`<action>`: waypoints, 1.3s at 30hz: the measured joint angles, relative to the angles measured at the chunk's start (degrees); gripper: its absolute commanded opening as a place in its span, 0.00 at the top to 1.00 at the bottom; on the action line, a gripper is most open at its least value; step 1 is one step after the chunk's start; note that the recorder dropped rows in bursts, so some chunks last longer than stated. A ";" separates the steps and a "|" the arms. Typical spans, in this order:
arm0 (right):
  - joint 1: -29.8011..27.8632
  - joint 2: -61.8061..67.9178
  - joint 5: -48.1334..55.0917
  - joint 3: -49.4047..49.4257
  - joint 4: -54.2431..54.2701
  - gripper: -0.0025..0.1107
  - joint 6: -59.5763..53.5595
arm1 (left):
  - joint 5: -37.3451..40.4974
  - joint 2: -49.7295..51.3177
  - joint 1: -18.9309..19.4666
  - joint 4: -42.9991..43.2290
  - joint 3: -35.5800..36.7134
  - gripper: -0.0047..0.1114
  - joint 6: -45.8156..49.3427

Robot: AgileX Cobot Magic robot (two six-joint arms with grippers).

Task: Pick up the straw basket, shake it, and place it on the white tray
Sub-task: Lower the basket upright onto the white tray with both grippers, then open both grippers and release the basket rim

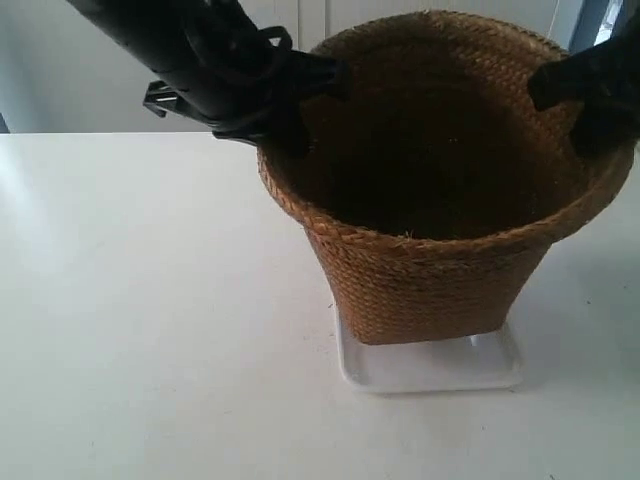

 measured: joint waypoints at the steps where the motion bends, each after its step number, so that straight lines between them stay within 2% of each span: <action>1: -0.75 0.81 0.24 0.00 0.30 0.98 -0.84 | -0.12 0.81 -0.12 -0.13 -0.15 0.96 0.00; 9: -1.69 6.11 1.30 0.00 0.30 0.98 -3.88 | -0.25 2.94 -0.23 -0.22 -0.24 0.96 -0.86; 33: -1.87 6.27 1.79 -0.14 0.00 0.98 -4.06 | -2.03 5.87 -0.23 -0.69 -0.43 0.96 -1.11; 35: -1.87 6.27 1.92 -0.14 -0.11 0.96 -4.06 | -2.03 6.15 -0.23 -0.69 -0.43 0.96 -1.11; 39: -1.87 6.27 2.05 -0.14 -0.11 0.84 -4.06 | -2.03 6.20 -0.23 -0.69 -0.43 0.96 -1.11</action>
